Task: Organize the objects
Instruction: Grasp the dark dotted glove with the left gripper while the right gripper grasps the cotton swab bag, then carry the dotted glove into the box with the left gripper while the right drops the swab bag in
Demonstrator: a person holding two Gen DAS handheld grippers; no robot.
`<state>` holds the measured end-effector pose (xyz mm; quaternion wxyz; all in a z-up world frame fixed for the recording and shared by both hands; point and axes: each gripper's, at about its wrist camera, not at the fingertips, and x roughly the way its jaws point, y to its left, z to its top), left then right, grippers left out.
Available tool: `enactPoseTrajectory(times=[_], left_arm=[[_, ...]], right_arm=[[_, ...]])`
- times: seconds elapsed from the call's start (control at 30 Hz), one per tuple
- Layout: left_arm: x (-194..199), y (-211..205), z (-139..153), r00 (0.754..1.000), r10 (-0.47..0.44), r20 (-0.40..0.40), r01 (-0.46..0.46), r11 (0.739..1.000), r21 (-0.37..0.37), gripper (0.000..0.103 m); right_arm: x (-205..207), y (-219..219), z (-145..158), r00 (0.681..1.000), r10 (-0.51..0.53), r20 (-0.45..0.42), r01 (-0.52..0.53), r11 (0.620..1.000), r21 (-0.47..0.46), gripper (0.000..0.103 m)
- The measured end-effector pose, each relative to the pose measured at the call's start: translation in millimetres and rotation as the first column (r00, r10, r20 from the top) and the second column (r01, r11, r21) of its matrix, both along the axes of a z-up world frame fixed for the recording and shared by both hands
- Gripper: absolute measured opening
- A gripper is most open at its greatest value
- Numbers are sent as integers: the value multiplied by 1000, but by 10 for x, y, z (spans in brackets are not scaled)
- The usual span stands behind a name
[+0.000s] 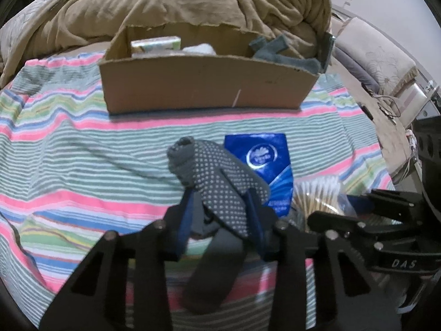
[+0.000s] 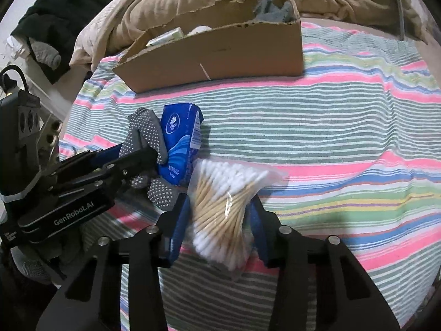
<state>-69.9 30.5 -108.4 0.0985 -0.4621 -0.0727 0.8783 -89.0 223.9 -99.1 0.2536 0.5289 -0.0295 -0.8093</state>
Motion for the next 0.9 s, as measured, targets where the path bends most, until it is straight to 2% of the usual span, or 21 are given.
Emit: enactPoseTrajectory(times=[0.23, 0.9], left_arm=[[72, -55, 88, 1000, -17, -25, 18, 999, 33, 30], [217, -288, 569, 994, 15, -111, -10, 999, 40, 29]], right_arm=[[33, 56, 171, 998, -21, -53, 22, 1000, 13, 37], [-7, 206, 570, 985, -59, -160, 56, 998, -22, 36]])
